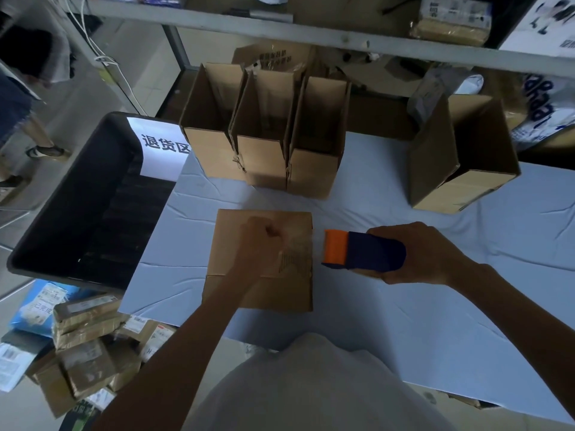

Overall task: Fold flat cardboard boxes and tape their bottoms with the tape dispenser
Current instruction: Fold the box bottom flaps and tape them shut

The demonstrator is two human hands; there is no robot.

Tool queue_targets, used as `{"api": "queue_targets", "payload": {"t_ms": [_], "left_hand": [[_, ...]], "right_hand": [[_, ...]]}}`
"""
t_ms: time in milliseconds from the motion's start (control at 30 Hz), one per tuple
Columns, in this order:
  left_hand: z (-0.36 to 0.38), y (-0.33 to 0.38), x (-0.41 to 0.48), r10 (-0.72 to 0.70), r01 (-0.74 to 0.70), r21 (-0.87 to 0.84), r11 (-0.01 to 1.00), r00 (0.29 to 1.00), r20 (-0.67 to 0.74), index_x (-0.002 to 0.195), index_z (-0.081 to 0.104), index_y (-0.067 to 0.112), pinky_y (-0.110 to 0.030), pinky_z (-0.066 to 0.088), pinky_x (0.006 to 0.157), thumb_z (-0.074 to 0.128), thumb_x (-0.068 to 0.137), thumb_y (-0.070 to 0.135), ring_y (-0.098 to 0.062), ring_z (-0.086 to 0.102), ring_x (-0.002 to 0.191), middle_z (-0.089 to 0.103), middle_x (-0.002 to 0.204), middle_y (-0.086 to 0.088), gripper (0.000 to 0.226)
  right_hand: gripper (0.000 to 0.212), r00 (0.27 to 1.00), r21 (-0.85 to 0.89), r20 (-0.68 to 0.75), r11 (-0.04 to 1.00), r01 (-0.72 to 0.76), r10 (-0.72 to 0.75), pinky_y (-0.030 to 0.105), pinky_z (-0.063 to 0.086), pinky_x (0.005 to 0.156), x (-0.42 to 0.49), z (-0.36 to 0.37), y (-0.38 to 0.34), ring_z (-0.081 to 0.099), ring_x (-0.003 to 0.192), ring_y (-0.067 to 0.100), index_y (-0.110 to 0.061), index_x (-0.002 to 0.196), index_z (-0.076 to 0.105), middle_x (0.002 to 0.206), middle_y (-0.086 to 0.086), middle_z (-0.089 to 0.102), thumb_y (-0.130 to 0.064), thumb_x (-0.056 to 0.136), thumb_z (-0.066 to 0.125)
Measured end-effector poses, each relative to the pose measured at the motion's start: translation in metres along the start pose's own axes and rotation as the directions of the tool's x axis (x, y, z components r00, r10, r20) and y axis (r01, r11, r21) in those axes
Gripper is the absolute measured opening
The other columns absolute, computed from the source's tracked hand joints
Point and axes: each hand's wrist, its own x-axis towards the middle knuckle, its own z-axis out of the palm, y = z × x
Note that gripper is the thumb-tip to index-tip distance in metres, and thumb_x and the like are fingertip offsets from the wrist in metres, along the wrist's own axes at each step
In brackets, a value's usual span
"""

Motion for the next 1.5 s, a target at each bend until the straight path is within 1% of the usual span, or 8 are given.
{"api": "queue_targets", "payload": {"t_ms": [267, 433, 567, 800, 933, 1200, 1333, 1500], "left_hand": [[0.005, -0.019, 0.005, 0.023, -0.014, 0.065, 0.998, 0.988, -0.154, 0.068, 0.062, -0.008, -0.031, 0.04, 0.053, 0.053, 0.074, -0.001, -0.031, 0.055, 0.058, 0.062, 0.067, -0.025, 0.014], [0.004, -0.015, 0.012, -0.067, 0.066, -0.033, 0.997, 0.998, -0.02, 0.05, 0.066, 0.004, -0.027, 0.038, 0.054, 0.057, 0.062, 0.016, -0.012, 0.052, 0.046, 0.062, 0.052, -0.01, 0.019], [0.004, -0.015, 0.01, -0.008, 0.016, 0.072, 0.997, 0.993, -0.118, 0.065, 0.066, -0.003, -0.03, 0.04, 0.053, 0.056, 0.079, 0.006, -0.024, 0.056, 0.055, 0.067, 0.065, -0.019, 0.02], [0.007, -0.013, 0.009, 0.047, -0.032, 0.109, 0.994, 0.99, -0.135, 0.058, 0.064, -0.002, -0.028, 0.041, 0.057, 0.062, 0.078, 0.012, -0.02, 0.056, 0.055, 0.065, 0.059, -0.015, 0.024], [0.013, -0.022, 0.014, 0.046, -0.03, 0.125, 0.992, 0.991, -0.126, 0.05, 0.059, 0.02, -0.03, 0.047, 0.065, 0.068, 0.079, 0.021, -0.02, 0.062, 0.063, 0.063, 0.058, -0.001, 0.03], [0.025, -0.026, 0.015, 0.138, -0.09, 0.222, 0.971, 0.968, -0.211, 0.064, 0.061, 0.018, -0.017, 0.04, 0.054, 0.069, 0.075, 0.003, -0.012, 0.057, 0.064, 0.055, 0.062, 0.01, 0.02], [0.029, -0.026, 0.012, 0.208, -0.136, 0.31, 0.941, 0.955, -0.21, 0.074, 0.064, 0.008, -0.033, 0.045, 0.062, 0.062, 0.079, 0.002, -0.021, 0.057, 0.069, 0.063, 0.073, -0.003, 0.009], [0.026, -0.024, 0.012, 0.323, -0.22, 0.428, 0.877, 0.928, -0.184, 0.086, 0.067, 0.007, -0.034, 0.046, 0.066, 0.059, 0.081, 0.001, -0.025, 0.059, 0.073, 0.064, 0.083, -0.007, 0.01]], "right_hand": [[0.06, 1.0, 0.043, 0.007, 0.999, 0.007, -0.007, 0.02, 0.052, 0.062, -0.004, -0.005, 0.016, 0.063, 0.079, 0.005, -0.03, 0.109, 0.061, 0.089, -0.016, 0.068, -0.052, 0.056, 0.078], [0.056, 1.0, -0.041, -0.011, 0.999, -0.017, 0.017, 0.024, 0.051, 0.059, -0.001, -0.005, 0.033, 0.063, 0.074, 0.004, -0.034, 0.105, 0.059, 0.085, -0.017, 0.066, -0.052, 0.056, 0.081], [0.057, 1.0, -0.132, -0.018, 0.991, -0.015, 0.013, 0.024, 0.044, 0.061, 0.011, -0.008, 0.03, 0.061, 0.077, 0.012, -0.025, 0.107, 0.062, 0.087, -0.009, 0.068, -0.036, 0.056, 0.085], [0.054, 0.998, -0.16, 0.036, 0.986, -0.048, 0.054, 0.023, 0.042, 0.06, 0.02, -0.011, 0.031, 0.058, 0.076, 0.01, -0.029, 0.106, 0.061, 0.086, -0.012, 0.066, -0.034, 0.057, 0.084], [0.054, 0.996, -0.179, 0.047, 0.982, -0.064, 0.073, 0.024, 0.043, 0.061, 0.023, -0.01, 0.03, 0.059, 0.077, 0.011, -0.028, 0.106, 0.061, 0.086, -0.01, 0.066, -0.033, 0.057, 0.083], [0.054, 0.993, -0.15, 0.066, 0.985, -0.09, 0.101, 0.023, 0.039, 0.062, 0.025, -0.002, 0.03, 0.055, 0.075, 0.009, -0.03, 0.106, 0.061, 0.084, -0.014, 0.062, -0.031, 0.056, 0.083], [0.057, 0.992, -0.156, 0.076, 0.984, -0.087, 0.1, 0.024, 0.042, 0.065, 0.026, 0.0, 0.032, 0.057, 0.079, 0.011, -0.03, 0.11, 0.06, 0.092, -0.01, 0.067, -0.034, 0.058, 0.083], [0.056, 0.992, -0.169, 0.08, 0.982, -0.085, 0.1, 0.024, 0.04, 0.065, 0.027, -0.001, 0.028, 0.058, 0.08, 0.011, -0.03, 0.11, 0.06, 0.092, -0.009, 0.066, -0.033, 0.059, 0.082]]}}
